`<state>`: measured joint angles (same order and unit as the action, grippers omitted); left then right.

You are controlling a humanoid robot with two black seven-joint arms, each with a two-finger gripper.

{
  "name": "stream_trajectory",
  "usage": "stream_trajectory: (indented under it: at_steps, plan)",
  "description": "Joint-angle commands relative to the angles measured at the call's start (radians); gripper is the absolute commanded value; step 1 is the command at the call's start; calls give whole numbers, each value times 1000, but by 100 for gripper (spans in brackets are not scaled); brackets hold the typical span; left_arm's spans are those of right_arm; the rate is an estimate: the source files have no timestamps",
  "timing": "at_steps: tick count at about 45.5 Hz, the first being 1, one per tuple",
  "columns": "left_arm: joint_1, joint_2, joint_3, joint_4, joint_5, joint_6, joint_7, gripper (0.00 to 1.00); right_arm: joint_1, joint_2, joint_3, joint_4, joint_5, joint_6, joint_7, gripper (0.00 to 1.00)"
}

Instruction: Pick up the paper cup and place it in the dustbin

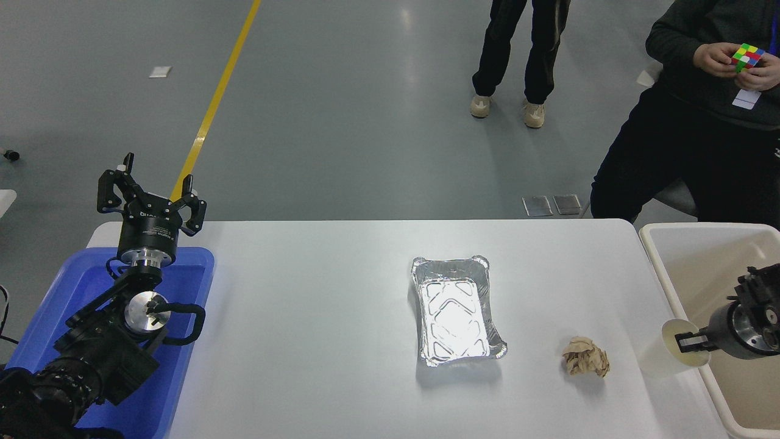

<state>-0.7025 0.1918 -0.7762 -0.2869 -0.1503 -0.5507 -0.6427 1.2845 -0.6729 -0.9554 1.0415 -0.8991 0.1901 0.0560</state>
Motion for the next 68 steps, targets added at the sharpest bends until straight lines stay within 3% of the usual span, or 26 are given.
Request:
stream_trajectory:
  at_steps: [1, 12, 18, 33, 39, 49, 62, 68]
  plan:
    - [0, 0, 0, 0, 0, 0, 0, 99, 18, -22, 15, 18, 2, 22, 47, 0]
    - [0, 0, 0, 0, 0, 0, 0, 99, 214, -112, 9, 143, 17, 109, 70, 0]
    - [0, 0, 0, 0, 0, 0, 0, 99, 450, -152, -52, 210, 28, 282, 71, 0]
    - [0, 0, 0, 0, 0, 0, 0, 99, 938, -142, -232, 331, 29, 508, 74, 0]
    - [0, 0, 0, 0, 0, 0, 0, 99, 1045, -125, -264, 338, 29, 589, 108, 0]
    - [0, 0, 0, 0, 0, 0, 0, 99, 1162, -73, -382, 328, 25, 595, 173, 0]
    - [0, 0, 0, 0, 0, 0, 0, 99, 1182, -99, -399, 195, 34, 594, 165, 0]
    - [0, 0, 0, 0, 0, 0, 0, 99, 1101, -197, -344, 11, 164, 591, 153, 0]
